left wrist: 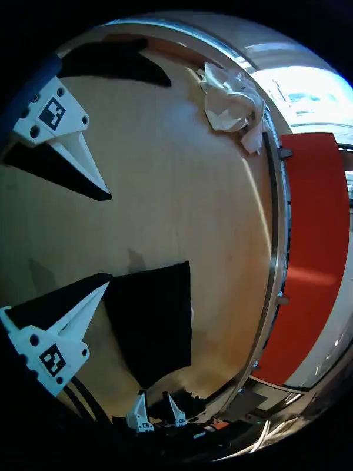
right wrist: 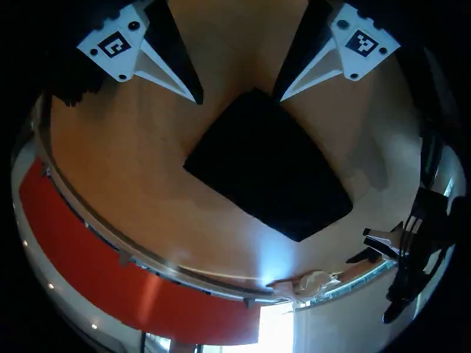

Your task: Fold towel

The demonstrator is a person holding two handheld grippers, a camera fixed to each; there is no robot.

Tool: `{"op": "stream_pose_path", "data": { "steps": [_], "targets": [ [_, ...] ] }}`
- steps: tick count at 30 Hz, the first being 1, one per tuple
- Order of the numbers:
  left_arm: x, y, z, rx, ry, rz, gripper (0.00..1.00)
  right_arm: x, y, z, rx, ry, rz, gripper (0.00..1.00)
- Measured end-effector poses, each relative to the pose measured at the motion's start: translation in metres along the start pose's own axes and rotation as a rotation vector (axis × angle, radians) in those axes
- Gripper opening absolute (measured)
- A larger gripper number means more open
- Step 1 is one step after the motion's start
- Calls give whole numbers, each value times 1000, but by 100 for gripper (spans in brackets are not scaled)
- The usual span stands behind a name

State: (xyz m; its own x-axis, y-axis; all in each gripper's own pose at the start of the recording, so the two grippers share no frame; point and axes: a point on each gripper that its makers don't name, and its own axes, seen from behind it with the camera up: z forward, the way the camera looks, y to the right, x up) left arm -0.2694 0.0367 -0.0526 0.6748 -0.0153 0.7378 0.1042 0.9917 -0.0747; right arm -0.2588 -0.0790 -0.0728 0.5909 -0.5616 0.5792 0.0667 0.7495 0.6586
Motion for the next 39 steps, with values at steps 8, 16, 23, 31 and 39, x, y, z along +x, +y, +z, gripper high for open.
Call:
{"op": "stream_pose_path", "data": {
  "steps": [8, 16, 23, 31, 39],
  "targets": [
    [-10, -4, -6, 9, -5, -20, 91, -9, -7, 3, 22, -17, -22, 87],
    [-18, -8, -11, 15, -10, -32, 91, -15, -12, 8, 44, -27, -34, 77],
    [-21, -9, -13, 18, -12, -36, 91, -17, -16, 9, 62, -38, -33, 55],
    [-24, -11, -14, 19, -19, -35, 91, -15, -17, 9, 76, -36, -18, 23],
    [-25, -13, -15, 23, -23, -35, 91, -15, -18, 11, 77, -35, -30, 5]
  ]
}}
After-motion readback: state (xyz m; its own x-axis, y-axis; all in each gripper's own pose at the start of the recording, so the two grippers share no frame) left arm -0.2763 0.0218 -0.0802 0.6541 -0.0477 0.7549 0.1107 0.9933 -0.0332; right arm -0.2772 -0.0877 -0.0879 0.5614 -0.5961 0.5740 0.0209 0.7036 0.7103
